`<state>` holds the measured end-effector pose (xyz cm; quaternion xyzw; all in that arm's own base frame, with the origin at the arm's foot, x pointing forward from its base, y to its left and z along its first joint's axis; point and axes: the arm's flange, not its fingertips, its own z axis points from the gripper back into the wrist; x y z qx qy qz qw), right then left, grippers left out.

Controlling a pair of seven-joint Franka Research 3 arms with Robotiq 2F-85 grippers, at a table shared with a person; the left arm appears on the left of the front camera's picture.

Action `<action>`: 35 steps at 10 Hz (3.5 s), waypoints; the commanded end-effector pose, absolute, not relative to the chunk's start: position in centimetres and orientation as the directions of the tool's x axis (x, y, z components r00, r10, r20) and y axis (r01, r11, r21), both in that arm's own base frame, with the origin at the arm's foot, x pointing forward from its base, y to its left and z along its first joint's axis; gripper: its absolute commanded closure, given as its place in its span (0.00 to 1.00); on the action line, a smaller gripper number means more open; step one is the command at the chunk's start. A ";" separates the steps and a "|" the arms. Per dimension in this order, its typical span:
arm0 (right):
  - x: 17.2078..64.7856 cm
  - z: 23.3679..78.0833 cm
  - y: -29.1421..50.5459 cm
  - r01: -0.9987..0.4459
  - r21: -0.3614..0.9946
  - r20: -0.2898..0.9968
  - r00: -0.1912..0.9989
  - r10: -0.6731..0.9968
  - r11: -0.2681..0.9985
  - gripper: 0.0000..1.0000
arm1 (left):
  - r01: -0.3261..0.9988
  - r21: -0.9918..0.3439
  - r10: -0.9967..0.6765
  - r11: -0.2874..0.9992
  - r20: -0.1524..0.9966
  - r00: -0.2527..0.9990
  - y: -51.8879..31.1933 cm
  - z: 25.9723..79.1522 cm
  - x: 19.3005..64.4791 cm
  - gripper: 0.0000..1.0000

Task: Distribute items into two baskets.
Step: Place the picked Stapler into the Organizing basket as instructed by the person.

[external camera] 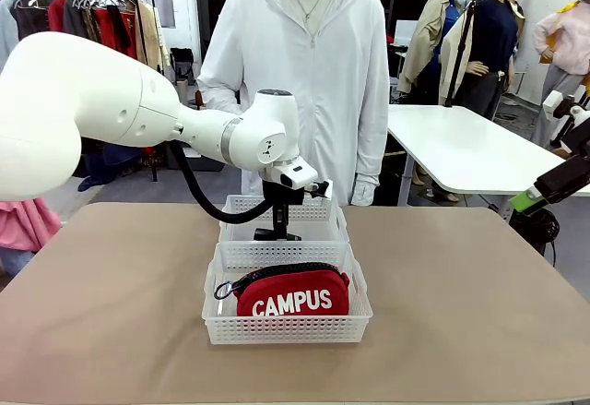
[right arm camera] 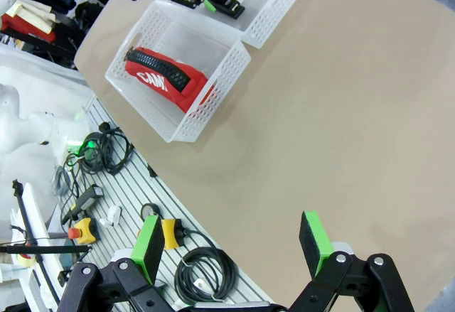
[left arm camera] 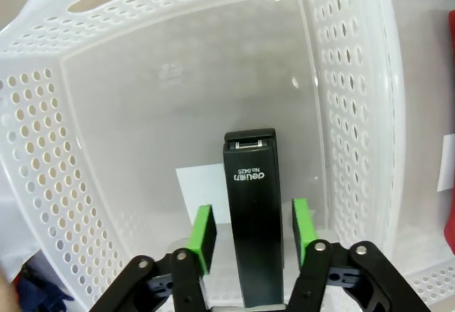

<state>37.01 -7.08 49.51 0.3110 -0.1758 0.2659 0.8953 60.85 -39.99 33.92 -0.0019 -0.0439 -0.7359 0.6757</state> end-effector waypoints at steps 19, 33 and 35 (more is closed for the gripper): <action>37.0 49.6 -6.9 -0.583 0.471 0.486 0.798 0.357 0.662 0.00 | 0.997 0.066 -0.998 -0.035 0.047 -0.038 -39.5 38.3 61.0 0.00; 37.0 49.6 -6.9 -0.583 0.471 0.486 0.798 0.357 0.662 0.00 | 0.675 -0.184 -0.557 0.714 0.434 0.708 -7.7 53.4 61.5 0.00; 37.0 49.6 -6.9 -0.583 0.471 0.486 0.798 0.357 0.662 0.00 | 0.611 -0.271 -0.432 0.744 0.503 0.749 -2.7 53.3 59.0 0.00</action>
